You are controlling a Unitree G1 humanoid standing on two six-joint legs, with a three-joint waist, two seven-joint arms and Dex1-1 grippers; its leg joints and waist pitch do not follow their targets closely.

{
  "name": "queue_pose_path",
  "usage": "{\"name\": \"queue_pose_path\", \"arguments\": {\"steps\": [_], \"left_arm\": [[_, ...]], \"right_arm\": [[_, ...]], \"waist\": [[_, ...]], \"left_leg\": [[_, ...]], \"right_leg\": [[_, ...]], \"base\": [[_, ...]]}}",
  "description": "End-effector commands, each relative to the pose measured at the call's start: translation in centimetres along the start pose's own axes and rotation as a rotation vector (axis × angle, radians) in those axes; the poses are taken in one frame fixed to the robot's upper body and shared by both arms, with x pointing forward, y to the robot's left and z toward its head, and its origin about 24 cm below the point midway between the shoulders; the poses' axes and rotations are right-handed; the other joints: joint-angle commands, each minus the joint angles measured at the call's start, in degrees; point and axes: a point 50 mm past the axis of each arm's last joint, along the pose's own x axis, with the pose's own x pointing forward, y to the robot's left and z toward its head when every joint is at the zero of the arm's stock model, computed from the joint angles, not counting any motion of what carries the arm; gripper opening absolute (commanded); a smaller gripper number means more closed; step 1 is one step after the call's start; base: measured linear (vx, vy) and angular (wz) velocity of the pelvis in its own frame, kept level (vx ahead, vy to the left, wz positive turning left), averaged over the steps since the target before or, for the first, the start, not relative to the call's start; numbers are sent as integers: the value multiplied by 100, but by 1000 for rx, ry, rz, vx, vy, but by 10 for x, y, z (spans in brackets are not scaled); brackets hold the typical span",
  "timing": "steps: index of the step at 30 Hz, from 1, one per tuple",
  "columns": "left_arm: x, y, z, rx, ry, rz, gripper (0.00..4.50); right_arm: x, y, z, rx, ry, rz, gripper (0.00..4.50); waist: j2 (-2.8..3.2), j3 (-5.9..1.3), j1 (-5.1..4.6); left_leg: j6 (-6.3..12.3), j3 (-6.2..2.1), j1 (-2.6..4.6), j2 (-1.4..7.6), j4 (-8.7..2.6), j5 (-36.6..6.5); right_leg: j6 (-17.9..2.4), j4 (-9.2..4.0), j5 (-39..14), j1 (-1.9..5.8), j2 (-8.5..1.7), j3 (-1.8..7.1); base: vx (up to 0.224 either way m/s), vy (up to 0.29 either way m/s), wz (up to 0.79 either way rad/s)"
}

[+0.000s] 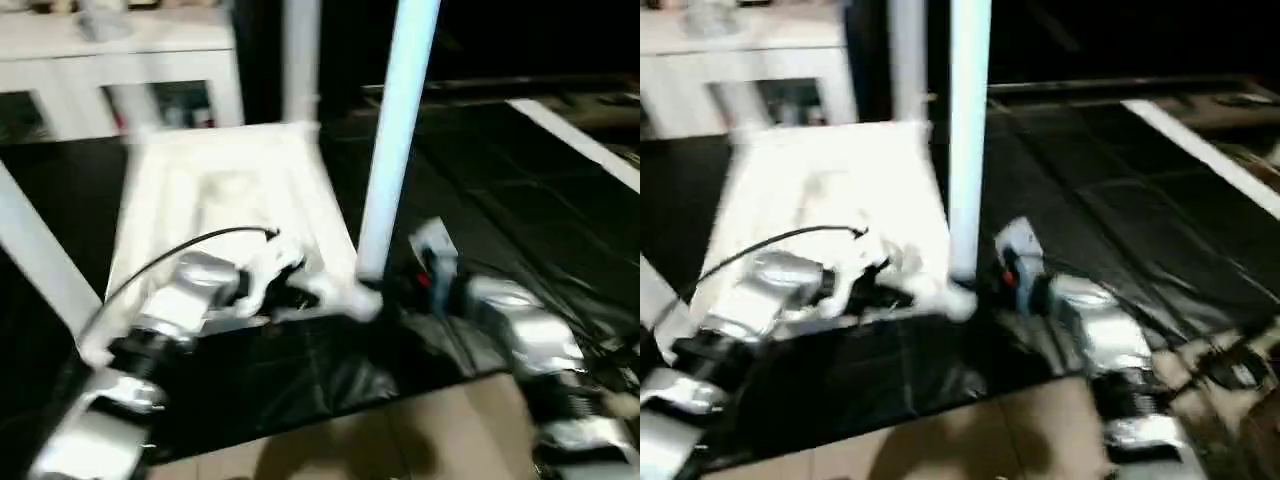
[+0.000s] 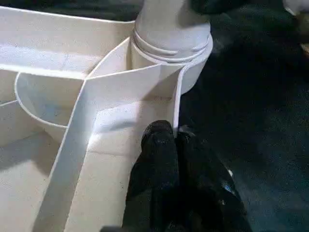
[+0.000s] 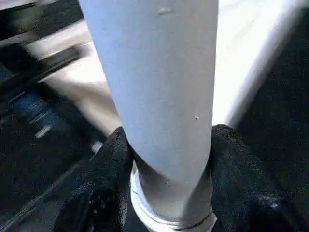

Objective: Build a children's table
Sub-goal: Rotate leg to tighten

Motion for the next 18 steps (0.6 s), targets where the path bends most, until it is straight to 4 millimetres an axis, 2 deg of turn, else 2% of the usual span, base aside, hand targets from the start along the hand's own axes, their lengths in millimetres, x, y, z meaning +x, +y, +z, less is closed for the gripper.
{"name": "queue_pose_path", "arguments": {"steps": [1, 2, 3, 4, 5, 7, 9, 10, 13, 14, 16, 18], "left_arm": [[23, -11, 40, 30, -131, 11, 0], [25, -11, 42, 22, -137, 25, 0], [30, -12, 46, 9, -143, 55, 0], [32, -12, 48, -1, -149, 71, 0], [34, -12, 49, -6, -152, 78, 0], [36, -14, 52, -9, -165, 83, 0], [36, -15, 54, -14, -174, 82, 0], [36, -16, 54, -18, -174, 85, 0], [32, -14, 51, -16, -165, 97, 0], [30, -12, 50, -10, -161, 98, 0], [30, -12, 50, -10, -161, 98, 0], [30, -12, 50, -10, -161, 98, 0]], "right_arm": [[39, 34, -5, 52, 47, 72, 196], [42, 34, -4, 59, 47, 52, 196], [52, 37, 1, 43, 37, 5, 196], [56, 38, 4, 38, 31, -20, 195], [59, 39, 6, 37, 27, -35, 195], [64, 39, 11, 40, 15, -80, 195], [65, 38, 14, 40, 9, -83, 195], [65, 38, 14, 44, 7, -79, 227], [61, 38, 12, 34, -4, -43, 227], [58, 37, 11, 24, -4, -30, 267], [58, 37, 11, 24, -4, -30, 270], [58, 37, 11, 24, -4, -30, 293]], "waist": [[-6, -360, 23], [-4, -354, -34], [12, -374, -51], [14, -364, -91], [19, -383, -93], [21, -405, -107], [16, -429, -101], [8, -438, -91], [5, -457, -67], [12, -463, -54], [12, -458, -49], [19, -438, -53]], "left_leg": [[56, -41, -1, 29, -359, -1410], [65, -52, -19, 14, -349, -1452], [102, -49, 3, 14, -339, -1471], [125, -61, -19, 19, -352, -1441], [131, -66, -19, 27, -358, -1420], [158, -81, -53, 62, -385, -1246], [239, -67, -53, 89, -387, -1032], [292, -46, -52, 91, -377, -896], [396, -26, -62, 94, -366, -617], [443, -21, -65, 97, -364, -481], [492, -12, -57, 99, -364, -448], [476, -8, -44, 110, -378, -611]], "right_leg": [[-208, -667, -3338, 279, -403, 180], [-181, -687, -3403, 293, -398, 152], [-170, -701, -3368, 276, -401, 156], [-189, -700, -3276, 288, -393, 149], [-214, -682, -3182, 297, -401, 157], [-361, -605, -2723, 322, -399, 203], [-638, -506, -2054, 333, -396, 265], [-776, -464, -1733, 338, -394, 292], [-995, -388, -1257, 370, -400, 317], [-1074, -362, -1031, 378, -404, 328], [-1134, -352, -910, 379, -401, 332], [-1126, -384, -1132, 376, -406, 328]], "base": [[0, 0, 0], [0, 0, 0], [0, 0, 0], [0, 0, 0], [0, 0, 0], [0, 0, 0], [0, 0, 0], [50, 1, 2], [0, 0, 0], [0, 0, 0], [0, 0, 0], [0, 0, 0]]}}
